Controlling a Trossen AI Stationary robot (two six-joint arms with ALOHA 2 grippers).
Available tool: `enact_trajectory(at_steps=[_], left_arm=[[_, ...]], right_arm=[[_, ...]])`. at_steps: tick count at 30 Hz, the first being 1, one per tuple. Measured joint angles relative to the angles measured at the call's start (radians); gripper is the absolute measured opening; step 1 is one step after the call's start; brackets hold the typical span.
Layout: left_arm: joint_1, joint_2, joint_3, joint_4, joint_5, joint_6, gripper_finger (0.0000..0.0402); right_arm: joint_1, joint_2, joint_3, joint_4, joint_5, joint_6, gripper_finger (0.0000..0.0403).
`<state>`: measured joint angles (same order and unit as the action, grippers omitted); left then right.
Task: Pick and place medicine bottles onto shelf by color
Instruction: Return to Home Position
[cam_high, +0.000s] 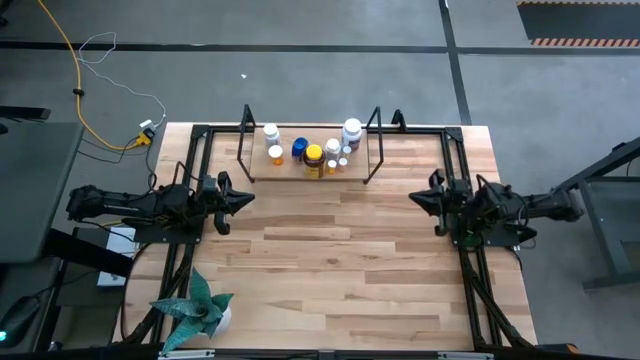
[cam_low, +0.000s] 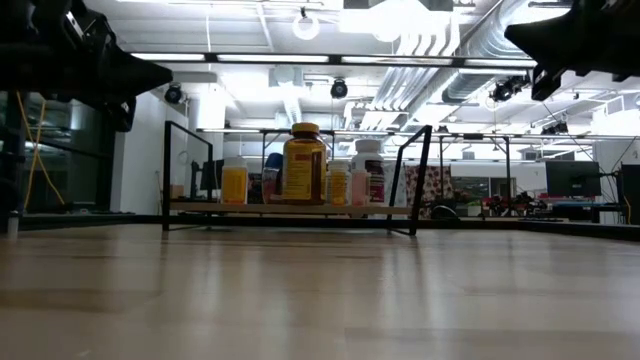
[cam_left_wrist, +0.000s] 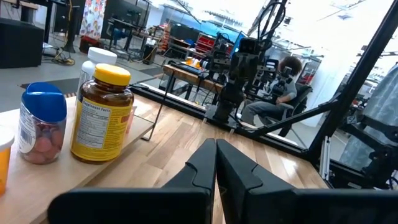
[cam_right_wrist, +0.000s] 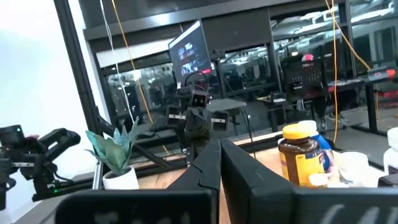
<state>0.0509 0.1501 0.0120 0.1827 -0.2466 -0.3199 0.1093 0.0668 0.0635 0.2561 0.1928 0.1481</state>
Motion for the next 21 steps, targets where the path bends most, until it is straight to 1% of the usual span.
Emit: enact_trajectory(at_steps=[6,11,13,15,19,21], left_arm=[[0.0,0.0,0.0,0.0,0.0,-0.001,0.0003],[0.0,0.0,0.0,-0.001,0.0,-0.001,0.0003],[0.0,0.0,0.0,-0.001,0.0,0.0,0.0003],[0.0,0.0,0.0,-0.001,0.0,-0.001,0.0003],[0.0,0.0,0.0,-0.001,0.0,0.0,0.0003],[0.0,0.0,0.0,0.0,0.0,-0.001,0.0003]], right_arm=[[0.0,-0.061,-0.054,-0.015,-0.003,-0.051,0.0001],[0.0,-0.061,-0.054,-0.066,-0.003,-0.077,0.0],[0.0,-0.062,-0.054,-0.113,-0.002,-0.107,0.0],[0.0,-0.061,-0.054,-0.207,-0.002,-0.124,0.0],[-0.002,-0.034,-0.053,-0.224,-0.05,-0.096,0.0],[-0.002,-0.027,-0.052,-0.225,-0.056,-0.073,0.0]])
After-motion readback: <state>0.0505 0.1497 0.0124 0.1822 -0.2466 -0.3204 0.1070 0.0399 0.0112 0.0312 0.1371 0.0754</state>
